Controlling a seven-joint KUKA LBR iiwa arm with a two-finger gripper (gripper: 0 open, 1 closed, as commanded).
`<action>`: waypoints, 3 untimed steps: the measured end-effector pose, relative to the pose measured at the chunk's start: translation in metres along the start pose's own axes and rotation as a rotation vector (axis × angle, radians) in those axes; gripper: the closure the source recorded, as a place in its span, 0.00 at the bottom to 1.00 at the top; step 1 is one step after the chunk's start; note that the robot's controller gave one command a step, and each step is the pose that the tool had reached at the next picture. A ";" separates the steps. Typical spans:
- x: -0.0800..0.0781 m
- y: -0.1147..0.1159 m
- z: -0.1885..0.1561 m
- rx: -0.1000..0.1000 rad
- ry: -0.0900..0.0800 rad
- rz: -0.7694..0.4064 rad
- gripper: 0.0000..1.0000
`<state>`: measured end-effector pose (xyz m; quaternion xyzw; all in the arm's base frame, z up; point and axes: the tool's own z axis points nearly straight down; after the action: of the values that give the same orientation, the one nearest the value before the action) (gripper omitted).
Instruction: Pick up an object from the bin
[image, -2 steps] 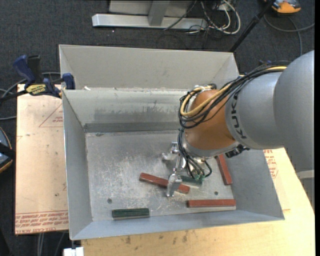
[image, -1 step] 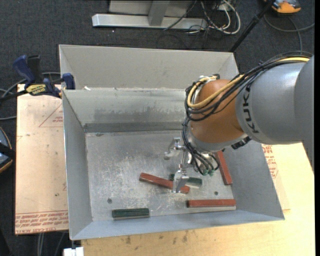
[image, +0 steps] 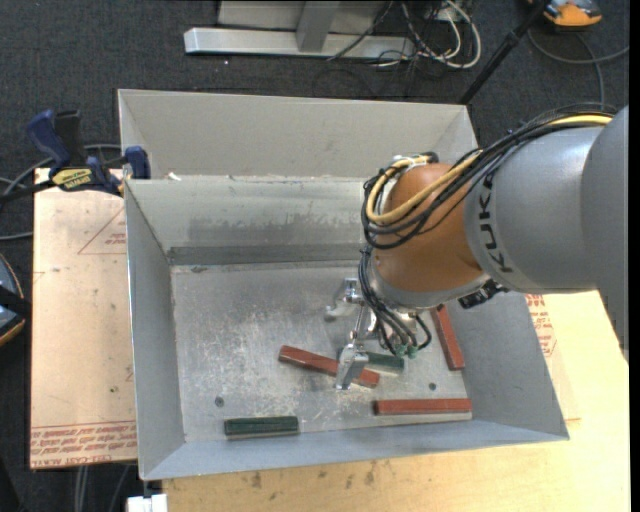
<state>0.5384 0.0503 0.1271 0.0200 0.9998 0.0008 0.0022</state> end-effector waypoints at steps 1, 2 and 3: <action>0.000 -0.014 0.054 -0.005 -0.004 -0.025 0.00; 0.006 -0.007 0.049 -0.002 -0.009 0.094 1.00; 0.006 -0.007 0.049 -0.002 -0.009 0.094 1.00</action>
Offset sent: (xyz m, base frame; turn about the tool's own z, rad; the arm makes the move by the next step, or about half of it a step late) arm -0.0123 -0.0077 -0.0571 0.0958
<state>0.5319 0.0439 0.0777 0.0671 0.9977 0.0020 0.0068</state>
